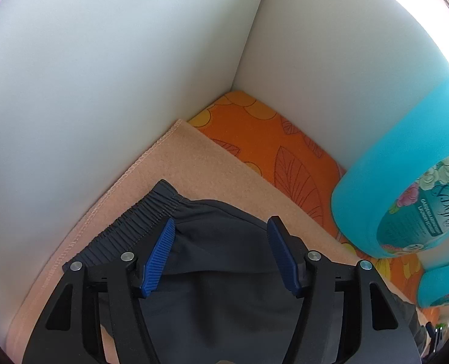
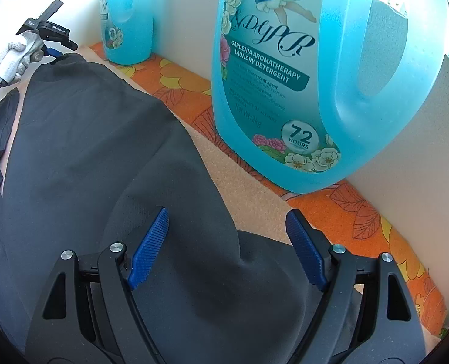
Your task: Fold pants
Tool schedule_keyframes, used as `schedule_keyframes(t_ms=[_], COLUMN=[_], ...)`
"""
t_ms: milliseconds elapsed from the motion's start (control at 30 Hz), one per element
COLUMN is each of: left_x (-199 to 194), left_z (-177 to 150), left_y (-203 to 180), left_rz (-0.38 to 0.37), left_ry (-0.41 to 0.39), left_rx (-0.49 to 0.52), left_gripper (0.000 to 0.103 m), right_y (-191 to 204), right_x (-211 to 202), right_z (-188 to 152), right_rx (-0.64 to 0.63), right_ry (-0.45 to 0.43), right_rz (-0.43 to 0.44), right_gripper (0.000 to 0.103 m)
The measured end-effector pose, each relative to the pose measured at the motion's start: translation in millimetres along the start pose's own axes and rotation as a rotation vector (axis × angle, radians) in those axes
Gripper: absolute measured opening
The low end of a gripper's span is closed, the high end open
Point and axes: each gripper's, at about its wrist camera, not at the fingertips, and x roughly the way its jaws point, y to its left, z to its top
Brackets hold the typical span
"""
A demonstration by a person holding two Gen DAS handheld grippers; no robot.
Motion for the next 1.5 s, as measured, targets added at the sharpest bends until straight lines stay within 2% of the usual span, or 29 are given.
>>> schedule_keyframes(t_ms=[167,367,467,500,533,633,667,700,733,767,800,933,1100,1167,1333,1367,1433,1467,1500], left_x=[10.3,9.2,4.2,3.5,3.6,3.7,3.5,1.7,1.2,-3.0,-4.2,-11.7,-32.3,-38.3,-30.8,-26.1,-21.1,-22.5,-22.3], left_z=[-1.0,-14.1,-22.5,-23.1,-23.1,-24.0,-25.5,-27.4,-27.6,-30.1,-29.8,-24.2,-19.5,-17.3,-4.9,-0.5,4.5,5.2,6.4], left_y=[-8.0,-18.2,-19.0,-18.0,-16.9,-14.7,-15.2,-13.5,-12.4,-9.9,-7.8,5.0,21.7,25.6,16.3,17.6,21.6,22.6,22.2], left_rz=[0.057,0.101,0.130,0.124,0.124,0.101,0.097,0.091,0.082,0.071,0.061,0.002,-0.052,-0.079,-0.088,-0.082,-0.080,-0.067,-0.048], left_ry=[-0.020,-0.117,-0.177,-0.189,-0.192,-0.206,-0.210,-0.213,-0.214,-0.215,-0.216,-0.226,-0.262,-0.270,-0.218,-0.193,-0.161,-0.168,-0.176], left_rx=[0.015,0.073,0.091,0.088,0.083,0.076,0.079,0.080,0.077,0.071,0.062,0.026,-0.020,-0.030,-0.008,-0.031,-0.072,-0.070,-0.055], left_gripper=[0.063,0.060,0.034,0.015,0.006,0.005,0.005,0.004,0.003,0.003,0.002,0.001,0.000,0.000,0.001,0.002,0.017,0.020,0.028], right_y=[1.0,-2.8,-8.7,-9.1,-9.9,-9.8,-8.5,-6.4,-2.4,0.8,5.9,25.7,26.4,24.4,29.2,31.2,32.1,33.9,34.9], right_x=[6.5,15.1,16.2,16.6,17.0,15.0,13.9,12.3,10.9,9.9,7.4,-6.7,-42.7,-53.0,-58.4,-58.1,-63.9,-64.1,-64.3], right_z=[0.4,-1.1,-3.7,-4.1,-4.6,-6.3,-6.1,-5.7,-4.4,-3.9,-2.9,-0.8,-1.0,-1.6,-5.2,-6.2,-10.8,-12.4,-13.8], right_rx=[-0.002,0.025,0.062,0.069,0.076,0.093,0.095,0.092,0.087,0.084,0.071,0.032,0.067,0.072,0.064,0.057,0.042,0.039,0.038], right_ry=[0.009,0.008,0.005,0.005,0.003,0.001,-0.001,-0.003,-0.003,0.001,0.002,-0.032,-0.123,-0.133,-0.120,-0.117,-0.114,-0.112,-0.110], right_rz=[0.008,0.033,0.061,0.065,0.071,0.107,0.109,0.114,0.114,0.118,0.099,0.034,0.023,0.032,0.023,0.027,0.033,0.035,0.039], right_gripper=[0.082,0.082,0.082,0.082,0.082,0.069,0.060,0.043,0.031,0.013,0.010,0.008,0.007,0.007,0.007,0.007,0.007,0.007,0.007])
